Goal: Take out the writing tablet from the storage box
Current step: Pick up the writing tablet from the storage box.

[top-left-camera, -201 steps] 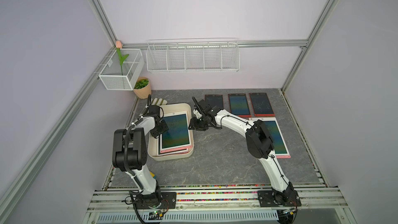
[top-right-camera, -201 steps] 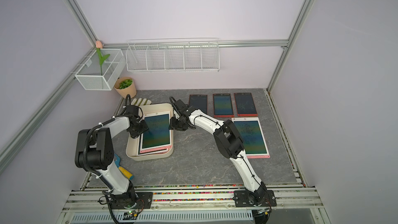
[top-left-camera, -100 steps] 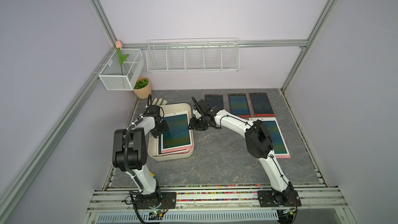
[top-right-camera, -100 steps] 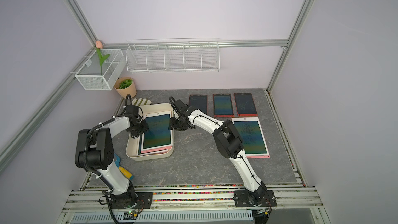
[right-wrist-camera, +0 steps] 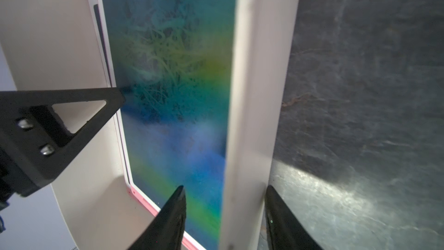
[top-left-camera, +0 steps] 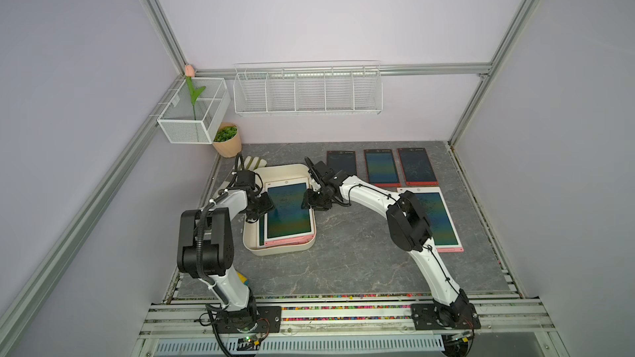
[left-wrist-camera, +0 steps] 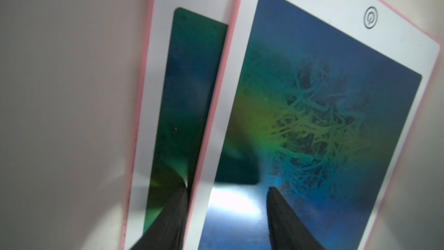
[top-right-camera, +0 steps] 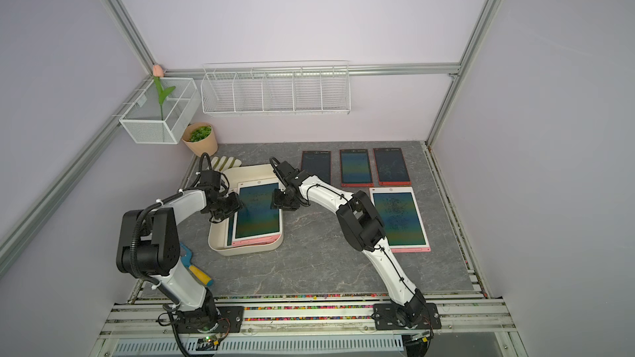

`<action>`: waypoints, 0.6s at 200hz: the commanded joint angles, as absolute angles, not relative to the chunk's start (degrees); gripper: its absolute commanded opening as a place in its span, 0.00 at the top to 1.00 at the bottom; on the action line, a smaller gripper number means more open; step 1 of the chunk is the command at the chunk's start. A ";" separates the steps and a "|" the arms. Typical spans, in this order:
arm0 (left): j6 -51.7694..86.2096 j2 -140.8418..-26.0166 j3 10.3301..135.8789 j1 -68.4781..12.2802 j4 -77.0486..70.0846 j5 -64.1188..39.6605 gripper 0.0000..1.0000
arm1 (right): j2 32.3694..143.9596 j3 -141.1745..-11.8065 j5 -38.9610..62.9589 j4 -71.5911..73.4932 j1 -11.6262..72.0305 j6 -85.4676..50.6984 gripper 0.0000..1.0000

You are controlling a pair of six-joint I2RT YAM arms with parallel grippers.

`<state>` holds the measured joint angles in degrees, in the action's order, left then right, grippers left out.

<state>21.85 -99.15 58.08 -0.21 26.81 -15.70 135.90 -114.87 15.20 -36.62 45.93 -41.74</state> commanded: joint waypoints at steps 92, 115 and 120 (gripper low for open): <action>23.93 -94.46 52.27 1.76 20.53 -32.53 0.51 | 136.34 -112.59 22.94 -29.34 45.91 -45.17 0.47; 25.13 -94.82 51.07 1.71 17.20 -36.44 0.54 | 136.08 -112.43 23.47 -29.45 45.69 -45.11 0.47; 25.18 -94.89 51.11 1.71 17.15 -36.53 0.54 | 135.90 -112.22 23.50 -29.32 45.64 -45.01 0.47</action>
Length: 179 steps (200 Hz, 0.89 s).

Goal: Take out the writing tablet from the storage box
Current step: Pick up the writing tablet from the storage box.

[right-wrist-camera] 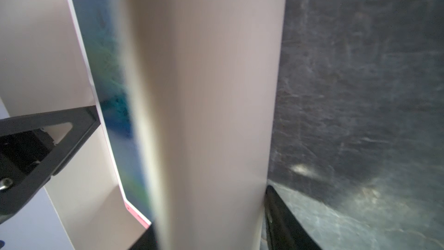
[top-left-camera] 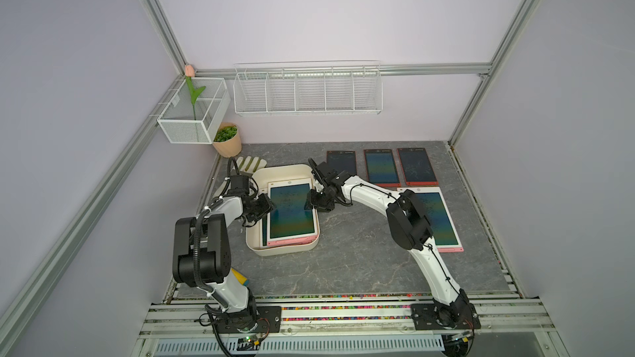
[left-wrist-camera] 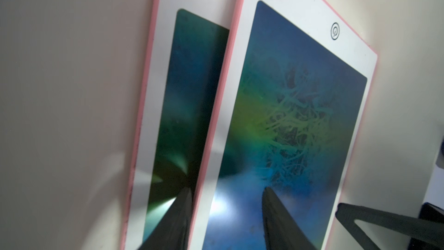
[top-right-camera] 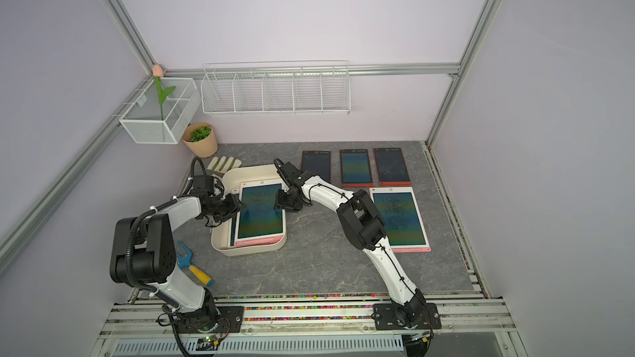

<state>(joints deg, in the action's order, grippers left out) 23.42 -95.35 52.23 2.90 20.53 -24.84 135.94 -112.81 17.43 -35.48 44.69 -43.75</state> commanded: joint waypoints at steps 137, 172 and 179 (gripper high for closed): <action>26.36 -91.87 49.36 2.54 14.09 -38.31 0.62 | 133.65 -105.62 30.72 -17.06 44.23 -48.78 0.46; 26.45 -90.98 49.29 2.58 13.76 -38.41 0.63 | 133.27 -103.26 32.52 -12.72 43.77 -50.97 0.45; 26.46 -90.77 49.15 2.71 13.61 -38.56 0.63 | 133.02 -102.95 32.72 -12.24 43.62 -50.98 0.45</action>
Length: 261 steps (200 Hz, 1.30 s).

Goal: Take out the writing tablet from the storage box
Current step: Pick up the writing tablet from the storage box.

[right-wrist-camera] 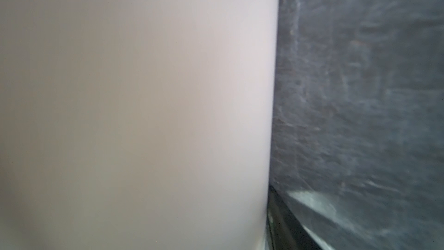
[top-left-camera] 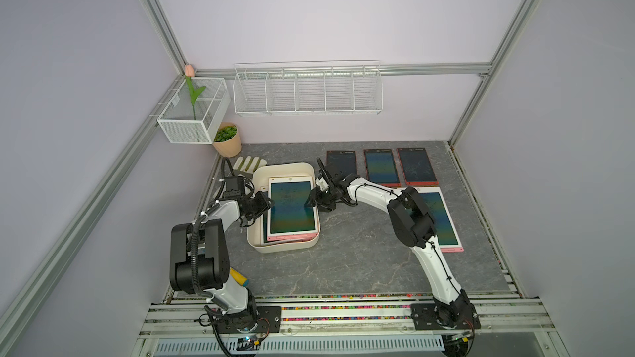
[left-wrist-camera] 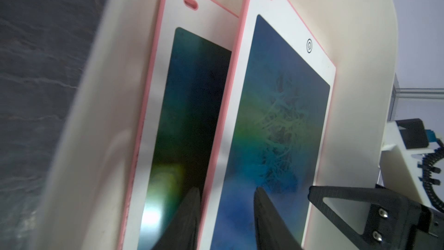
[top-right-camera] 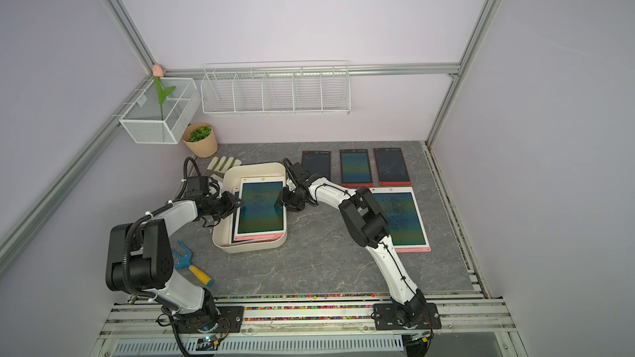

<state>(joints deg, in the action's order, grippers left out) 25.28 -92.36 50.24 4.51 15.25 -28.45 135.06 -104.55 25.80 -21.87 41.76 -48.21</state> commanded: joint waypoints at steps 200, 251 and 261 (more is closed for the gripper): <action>28.21 -89.74 47.99 2.88 11.39 -42.17 0.68 | 129.71 -96.15 38.79 2.02 40.70 -56.82 0.38; 27.65 -89.15 48.41 2.89 12.73 -40.90 0.70 | 129.22 -95.65 38.98 2.19 40.61 -56.36 0.38; 27.43 -89.02 48.57 2.89 13.38 -40.38 0.73 | 129.07 -95.17 39.03 2.39 40.20 -56.51 0.38</action>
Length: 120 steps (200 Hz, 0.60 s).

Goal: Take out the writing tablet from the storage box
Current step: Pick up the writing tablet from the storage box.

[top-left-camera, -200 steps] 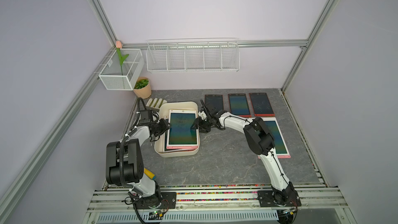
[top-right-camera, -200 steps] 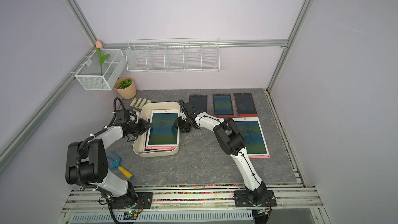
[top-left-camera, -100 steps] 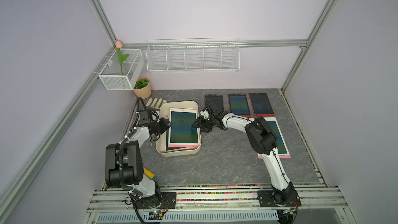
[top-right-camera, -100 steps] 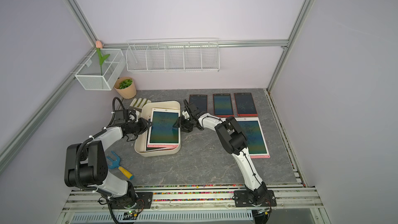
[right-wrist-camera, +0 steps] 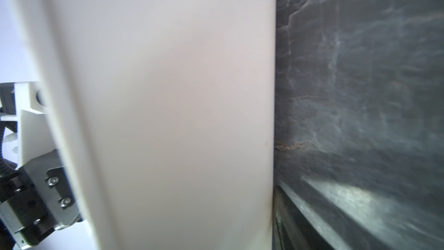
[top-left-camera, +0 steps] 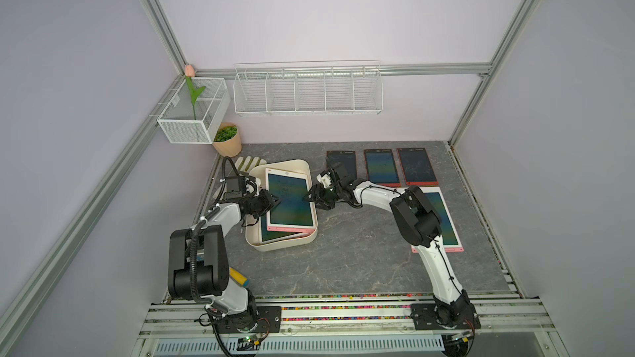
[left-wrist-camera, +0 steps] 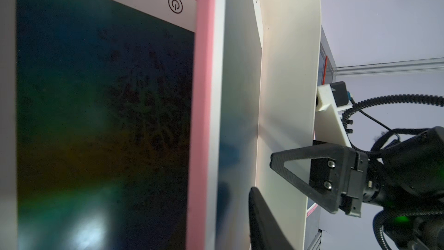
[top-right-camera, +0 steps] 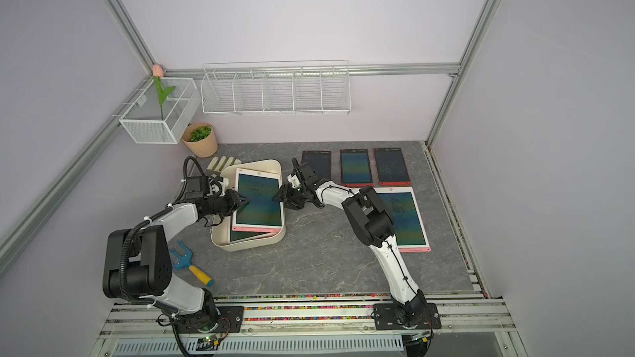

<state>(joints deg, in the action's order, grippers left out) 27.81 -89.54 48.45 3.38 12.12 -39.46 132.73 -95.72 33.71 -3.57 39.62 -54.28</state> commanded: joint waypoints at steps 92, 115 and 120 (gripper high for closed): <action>27.73 -86.03 49.30 3.81 16.27 -39.01 0.92 | 123.55 -88.99 39.38 -0.46 37.55 -51.11 0.36; 28.10 -83.68 49.39 4.03 17.21 -38.68 0.92 | 120.83 -86.67 39.40 -1.99 36.30 -48.90 0.35; 28.12 -83.14 49.47 3.98 17.52 -38.67 0.93 | 120.18 -86.30 39.10 -3.03 35.96 -48.12 0.35</action>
<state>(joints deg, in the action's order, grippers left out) 27.99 -86.13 48.47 3.42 14.48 -40.36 123.83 -88.99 37.82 -1.54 37.56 -50.87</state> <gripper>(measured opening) 0.080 0.644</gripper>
